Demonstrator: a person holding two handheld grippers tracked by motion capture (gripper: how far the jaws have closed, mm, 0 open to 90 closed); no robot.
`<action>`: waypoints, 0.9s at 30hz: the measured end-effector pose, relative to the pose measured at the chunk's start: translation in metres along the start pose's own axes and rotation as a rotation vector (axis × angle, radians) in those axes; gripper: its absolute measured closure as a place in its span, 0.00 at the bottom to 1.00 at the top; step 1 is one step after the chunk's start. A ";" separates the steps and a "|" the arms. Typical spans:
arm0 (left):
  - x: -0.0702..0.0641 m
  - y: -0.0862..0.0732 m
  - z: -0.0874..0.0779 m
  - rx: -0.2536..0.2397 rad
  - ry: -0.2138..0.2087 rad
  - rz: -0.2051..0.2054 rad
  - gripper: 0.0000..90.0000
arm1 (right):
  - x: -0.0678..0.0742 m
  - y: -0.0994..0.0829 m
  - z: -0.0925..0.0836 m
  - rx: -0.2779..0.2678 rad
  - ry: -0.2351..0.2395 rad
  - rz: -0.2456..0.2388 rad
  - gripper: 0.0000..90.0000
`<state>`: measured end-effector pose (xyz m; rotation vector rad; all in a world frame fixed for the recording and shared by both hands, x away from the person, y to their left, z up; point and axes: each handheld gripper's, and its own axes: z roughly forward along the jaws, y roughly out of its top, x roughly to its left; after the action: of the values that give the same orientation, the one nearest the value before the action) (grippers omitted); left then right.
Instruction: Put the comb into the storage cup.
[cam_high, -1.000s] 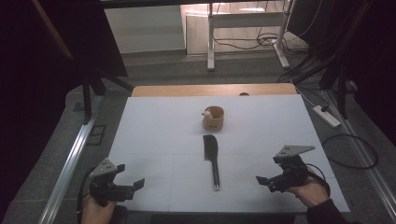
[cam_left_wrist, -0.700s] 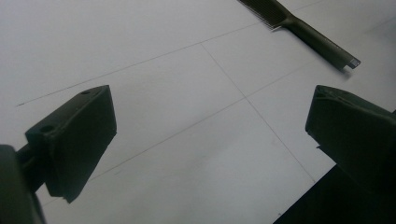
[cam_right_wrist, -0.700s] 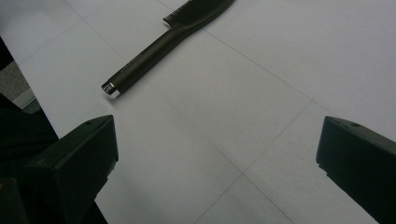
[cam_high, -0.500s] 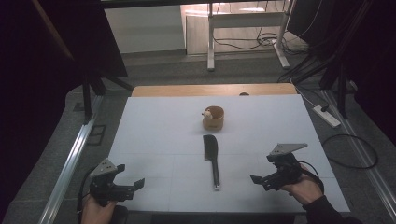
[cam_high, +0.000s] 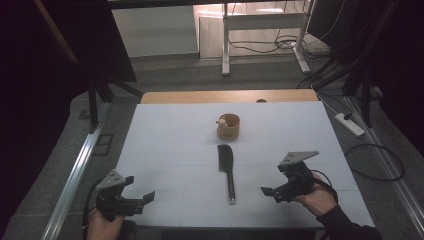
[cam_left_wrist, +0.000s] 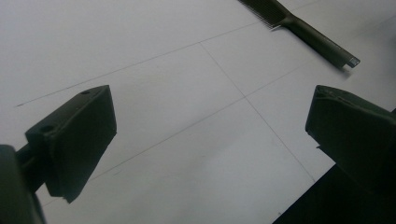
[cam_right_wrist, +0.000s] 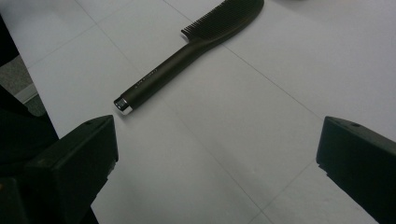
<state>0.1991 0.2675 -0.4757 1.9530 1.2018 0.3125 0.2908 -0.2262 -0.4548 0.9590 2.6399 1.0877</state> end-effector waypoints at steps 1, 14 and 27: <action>0.000 0.000 0.000 -0.001 0.000 0.000 0.03 | 0.000 0.001 0.001 0.000 0.002 0.000 0.00; 0.000 0.000 0.000 0.001 -0.003 0.000 0.03 | 0.006 0.011 0.015 0.019 0.011 -0.033 0.00; 0.000 0.000 0.000 0.001 -0.007 0.000 0.03 | 0.009 0.019 0.029 0.047 0.035 -0.050 0.00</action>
<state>0.1993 0.2675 -0.4758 1.9533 1.1975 0.3058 0.3030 -0.1932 -0.4620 0.8853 2.7131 1.0453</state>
